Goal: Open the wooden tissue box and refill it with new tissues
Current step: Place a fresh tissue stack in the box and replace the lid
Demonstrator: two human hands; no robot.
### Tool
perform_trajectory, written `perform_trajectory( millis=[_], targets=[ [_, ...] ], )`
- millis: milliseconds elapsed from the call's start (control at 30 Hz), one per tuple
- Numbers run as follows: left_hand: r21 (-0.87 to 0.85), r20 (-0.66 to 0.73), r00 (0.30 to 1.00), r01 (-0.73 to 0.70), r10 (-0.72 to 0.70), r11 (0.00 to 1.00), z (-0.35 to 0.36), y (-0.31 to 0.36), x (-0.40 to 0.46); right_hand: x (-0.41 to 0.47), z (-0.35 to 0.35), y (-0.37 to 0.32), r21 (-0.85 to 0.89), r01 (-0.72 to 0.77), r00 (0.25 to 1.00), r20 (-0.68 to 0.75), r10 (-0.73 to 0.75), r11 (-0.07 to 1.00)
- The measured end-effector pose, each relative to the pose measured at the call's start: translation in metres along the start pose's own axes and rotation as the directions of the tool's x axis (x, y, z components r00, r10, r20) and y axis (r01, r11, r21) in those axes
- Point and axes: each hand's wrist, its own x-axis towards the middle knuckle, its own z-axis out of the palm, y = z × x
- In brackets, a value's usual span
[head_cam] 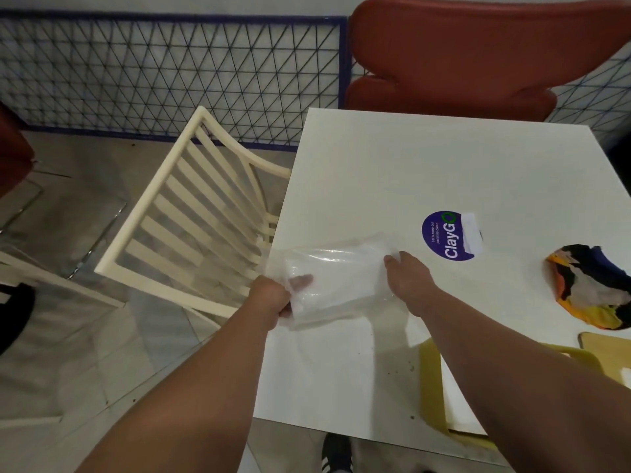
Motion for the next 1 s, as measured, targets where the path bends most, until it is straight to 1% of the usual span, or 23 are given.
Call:
perform_trajectory(
  millis=[100, 167, 267, 400, 533, 633, 733, 833, 900, 1000],
  targets=[
    [-0.042, 0.057, 0.998, -0.005, 0.008, 0.999, 0.001, -0.004, -0.004, 0.0, 0.001, 0.0, -0.04, 0.022, 1.0, -0.014, -0.022, 0.999],
    [-0.045, 0.04, 0.999, -0.024, 0.025, 0.999, 0.003, -0.005, -0.008, -0.002, 0.0, -0.001, -0.06, 0.03, 0.999, -0.015, -0.031, 0.998],
    [-0.02, -0.011, 0.999, -0.045, 0.045, 0.999, -0.002, -0.006, -0.012, -0.004, -0.004, -0.004, -0.2, 0.074, 0.997, -0.006, -0.077, 0.977],
    [-0.02, -0.066, 0.996, -0.062, 0.061, 0.998, -0.017, -0.005, -0.014, -0.003, -0.008, -0.003, -0.283, 0.096, 0.995, -0.014, -0.104, 0.954],
    [-0.04, -0.075, 0.997, -0.024, 0.021, 0.999, -0.034, -0.009, -0.015, -0.002, -0.005, -0.001, -0.28, 0.098, 0.994, -0.029, -0.11, 0.955],
    [-0.116, -0.068, 0.997, 0.013, -0.021, 0.993, -0.046, -0.012, -0.02, 0.001, -0.002, 0.001, -0.263, 0.085, 0.994, -0.047, -0.101, 0.961],
    [-0.219, -0.036, 0.999, 0.001, -0.009, 0.976, -0.05, -0.012, -0.028, 0.004, 0.001, 0.005, -0.223, 0.049, 0.994, -0.081, -0.068, 0.974],
    [-0.297, 0.014, 1.0, -0.011, 0.016, 0.955, -0.043, -0.011, -0.032, 0.006, 0.005, 0.006, -0.199, 0.046, 0.994, -0.087, -0.065, 0.979],
    [-0.315, 0.029, 1.0, 0.001, 0.009, 0.949, -0.042, -0.012, -0.033, 0.005, 0.004, 0.006, -0.2, 0.029, 0.994, -0.095, -0.048, 0.979],
    [-0.329, 0.008, 1.0, 0.006, -0.003, 0.944, -0.055, -0.02, -0.031, 0.007, 0.002, 0.006, -0.202, -0.029, 0.996, -0.089, 0.011, 0.979]
  ],
)
